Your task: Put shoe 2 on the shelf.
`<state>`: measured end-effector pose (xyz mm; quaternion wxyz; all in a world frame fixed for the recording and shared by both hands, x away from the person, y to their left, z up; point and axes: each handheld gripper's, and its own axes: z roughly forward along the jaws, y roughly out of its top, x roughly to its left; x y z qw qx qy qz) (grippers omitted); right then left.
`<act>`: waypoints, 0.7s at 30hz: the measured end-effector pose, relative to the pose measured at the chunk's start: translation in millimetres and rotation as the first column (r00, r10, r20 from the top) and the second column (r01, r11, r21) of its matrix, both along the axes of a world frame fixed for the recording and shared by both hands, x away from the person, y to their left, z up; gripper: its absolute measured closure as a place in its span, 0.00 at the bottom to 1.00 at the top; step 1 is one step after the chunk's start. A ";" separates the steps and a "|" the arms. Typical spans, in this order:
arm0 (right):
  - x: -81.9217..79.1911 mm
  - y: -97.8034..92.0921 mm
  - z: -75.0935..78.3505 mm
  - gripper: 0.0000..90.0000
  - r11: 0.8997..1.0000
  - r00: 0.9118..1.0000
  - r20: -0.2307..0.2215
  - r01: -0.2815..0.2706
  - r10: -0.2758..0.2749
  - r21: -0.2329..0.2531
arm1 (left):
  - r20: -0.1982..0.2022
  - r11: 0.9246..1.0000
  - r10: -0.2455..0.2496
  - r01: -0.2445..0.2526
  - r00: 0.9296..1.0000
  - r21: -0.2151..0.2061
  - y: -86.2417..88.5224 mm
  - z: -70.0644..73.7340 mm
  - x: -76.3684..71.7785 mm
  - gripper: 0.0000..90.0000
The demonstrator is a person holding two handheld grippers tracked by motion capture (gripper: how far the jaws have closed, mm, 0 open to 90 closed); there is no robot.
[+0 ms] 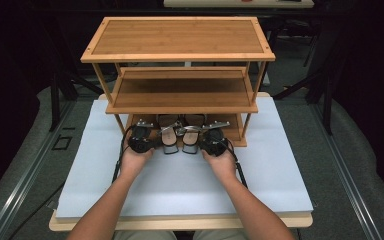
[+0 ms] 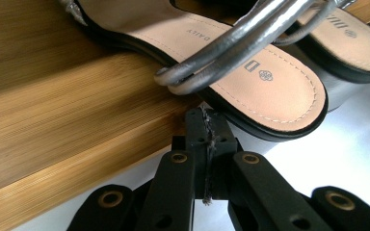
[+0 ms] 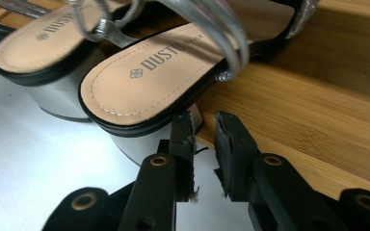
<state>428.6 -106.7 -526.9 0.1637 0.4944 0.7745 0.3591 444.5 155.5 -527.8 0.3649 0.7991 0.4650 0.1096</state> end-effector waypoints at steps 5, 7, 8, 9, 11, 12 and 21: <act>-0.1 2.1 -0.6 0.86 1.000 1.000 0.001 0.005 -0.005 0.004 | -0.008 1.000 0.004 -0.004 1.000 -0.004 -5.7 -0.7 1.1 1.00; 0.1 2.2 -0.8 0.89 1.000 1.000 -0.001 -0.001 0.001 0.014 | -0.003 1.000 0.011 -0.011 1.000 0.006 -7.6 -0.7 1.6 1.00; 0.0 2.6 -0.7 0.91 1.000 1.000 -0.004 -0.001 0.001 0.018 | 0.003 1.000 0.013 -0.013 1.000 -0.004 -8.6 -0.6 1.6 1.00; -0.5 3.6 -0.6 0.95 1.000 1.000 -0.008 -0.004 0.004 0.025 | 0.013 1.000 0.013 -0.013 1.000 -0.022 -10.2 -0.1 1.4 1.00; -3.1 8.5 -0.2 1.00 1.000 1.000 0.007 0.023 -0.023 -0.010 | 0.026 1.000 0.019 -0.020 0.999 0.007 -15.5 1.5 1.0 1.00; -3.1 8.5 -0.2 1.00 1.000 1.000 0.007 0.023 -0.023 -0.010 | 0.026 1.000 0.019 -0.020 0.999 0.007 -15.5 1.5 1.0 1.00; -4.4 11.7 0.9 1.00 1.000 1.000 0.020 0.008 -0.008 0.003 | -0.002 0.999 0.017 -0.017 1.000 0.030 -14.1 0.4 4.6 1.00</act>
